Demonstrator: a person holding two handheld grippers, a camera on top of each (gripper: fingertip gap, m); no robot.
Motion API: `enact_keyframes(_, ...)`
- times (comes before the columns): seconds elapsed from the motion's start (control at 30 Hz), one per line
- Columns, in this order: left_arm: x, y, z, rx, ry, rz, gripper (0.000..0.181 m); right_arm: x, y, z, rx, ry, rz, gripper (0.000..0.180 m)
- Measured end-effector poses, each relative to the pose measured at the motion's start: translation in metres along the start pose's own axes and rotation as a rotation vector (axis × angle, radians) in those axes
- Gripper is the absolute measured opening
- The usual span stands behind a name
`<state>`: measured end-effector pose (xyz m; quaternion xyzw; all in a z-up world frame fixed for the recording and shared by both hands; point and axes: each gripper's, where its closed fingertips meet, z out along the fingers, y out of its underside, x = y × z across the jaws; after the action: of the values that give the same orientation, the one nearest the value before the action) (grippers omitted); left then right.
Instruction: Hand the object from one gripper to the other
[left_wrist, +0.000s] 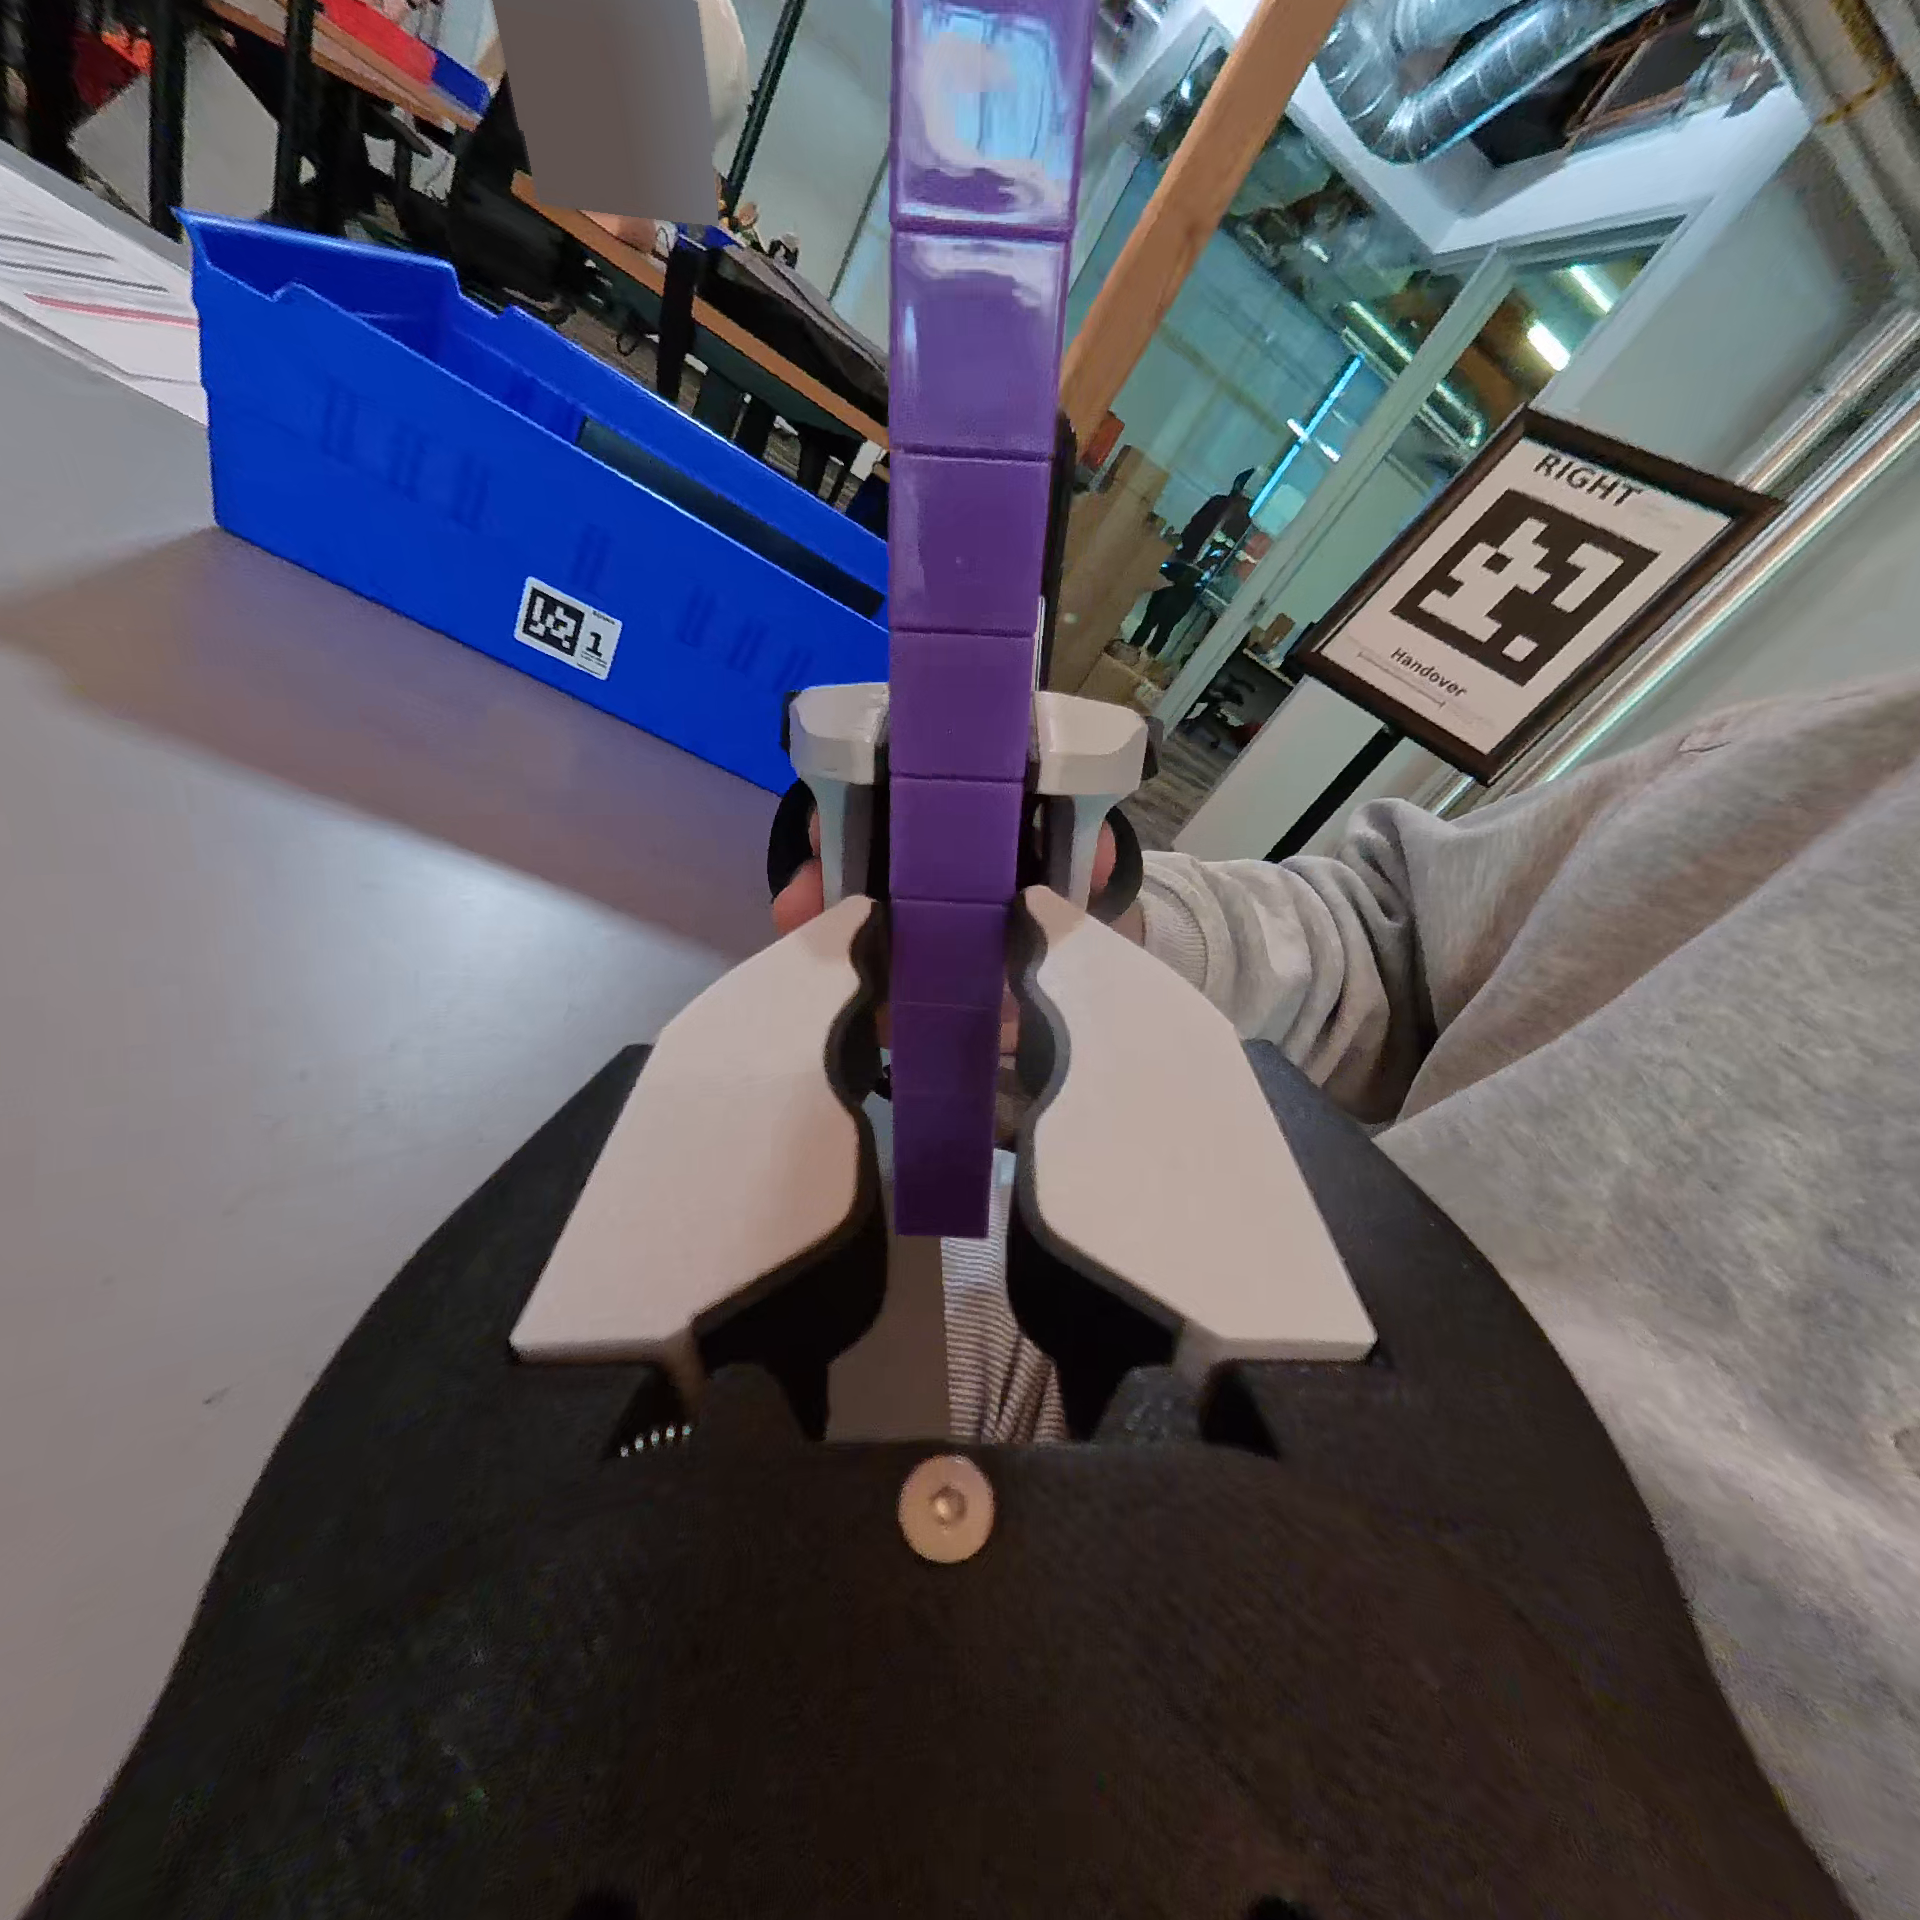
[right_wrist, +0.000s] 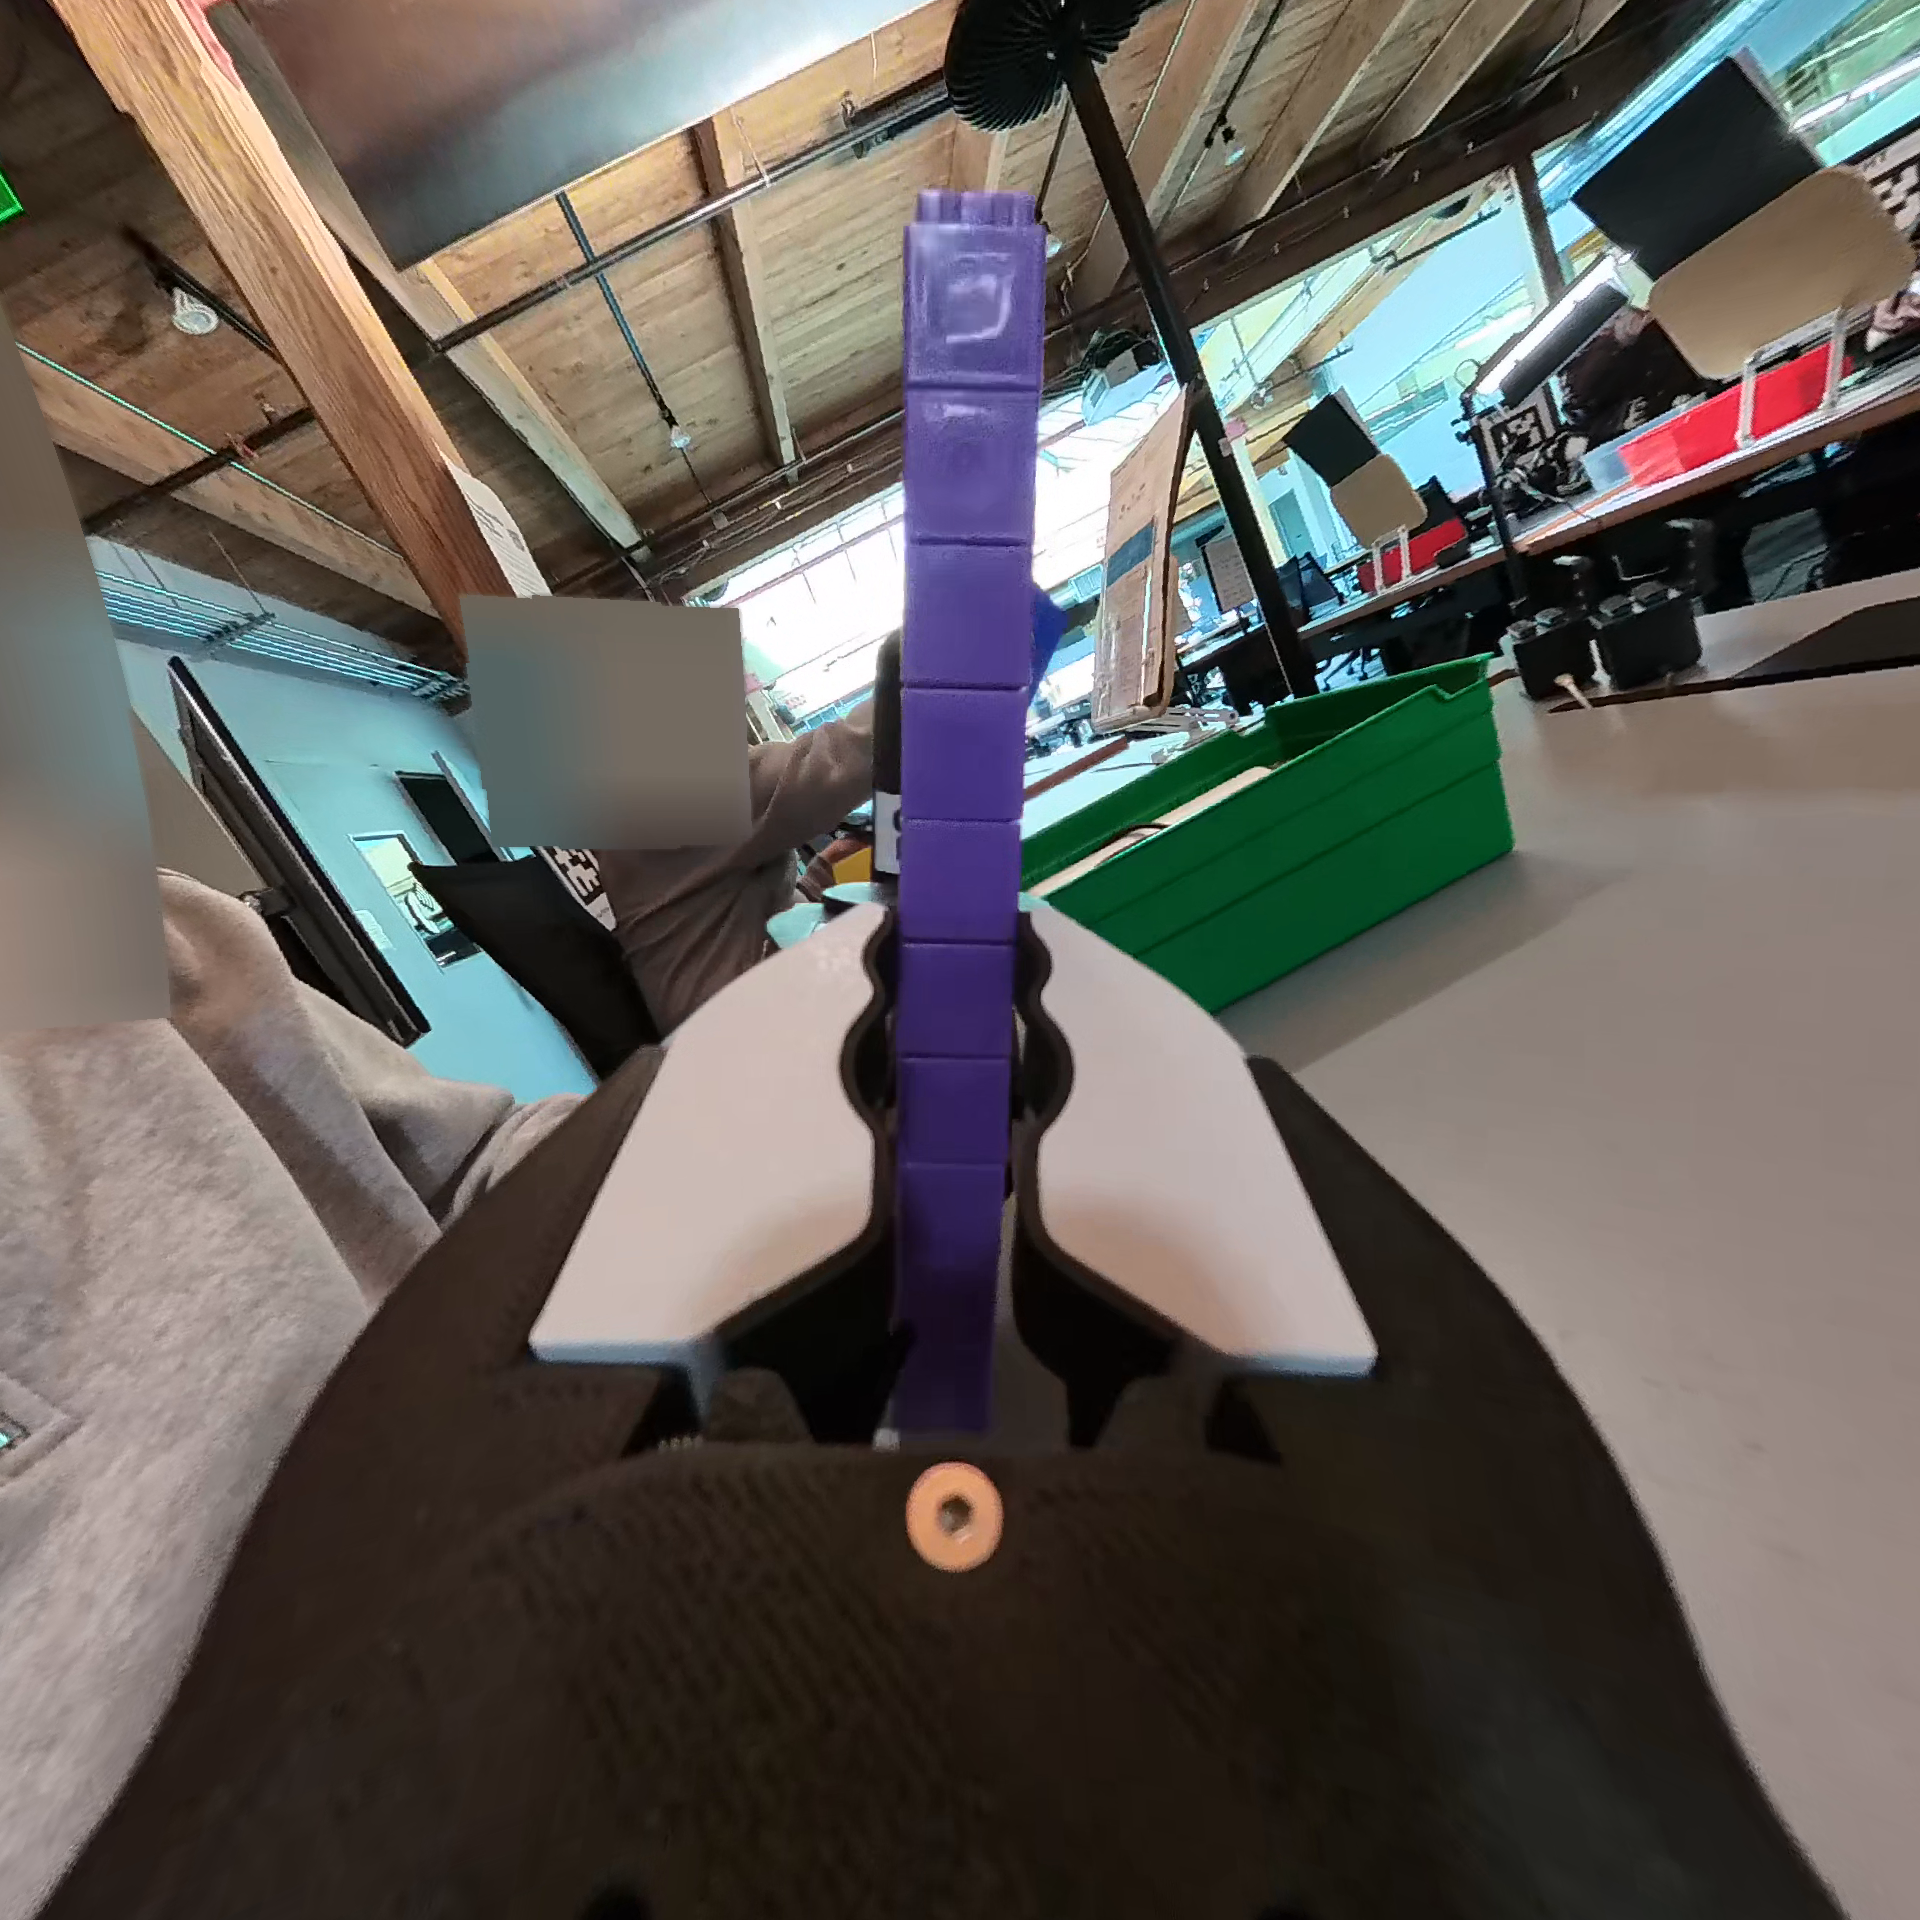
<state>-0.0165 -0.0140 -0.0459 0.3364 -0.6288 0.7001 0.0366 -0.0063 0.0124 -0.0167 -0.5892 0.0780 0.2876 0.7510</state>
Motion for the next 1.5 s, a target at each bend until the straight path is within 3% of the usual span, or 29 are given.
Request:
enact_keyframes(0.1, 0.000, -0.002, -0.002, -0.003, -0.015, 0.018, 0.023, 0.000, -0.001, 0.000, 0.006, -0.003, 0.009, 0.023)
enact_keyframes(0.17, -0.002, -0.005, -0.004, 0.020, -0.018, 0.008, 0.023, 0.003, -0.004, -0.001, 0.025, 0.009, 0.022, 0.044)
enact_keyframes(0.3, -0.006, -0.012, -0.011, 0.071, -0.023, -0.028, 0.023, 0.010, -0.014, -0.006, 0.083, 0.038, 0.045, 0.059)
enact_keyframes(0.6, -0.019, -0.009, -0.018, 0.040, -0.083, -0.029, 0.023, 0.023, -0.029, -0.018, 0.138, 0.097, 0.015, 0.064)
enact_keyframes(0.73, -0.014, 0.003, -0.010, -0.024, -0.037, -0.052, 0.023, 0.027, -0.035, -0.023, 0.150, 0.114, -0.001, 0.066)
enact_keyframes(0.97, -0.008, 0.028, 0.005, -0.137, 0.020, -0.095, 0.023, 0.029, -0.048, -0.034, 0.150, 0.115, 0.000, 0.063)
enact_keyframes(1.27, -0.009, 0.034, 0.008, -0.159, 0.027, -0.110, 0.022, 0.032, -0.022, -0.023, 0.028, 0.114, 0.088, 0.051)
enact_keyframes(1.4, -0.012, 0.033, 0.006, -0.153, 0.015, -0.113, 0.022, 0.029, -0.014, -0.020, -0.012, 0.086, 0.113, 0.025)
enact_keyframes(1.5, -0.013, 0.032, 0.005, -0.136, 0.015, -0.131, 0.022, 0.027, -0.015, -0.020, -0.016, 0.087, 0.101, 0.024)
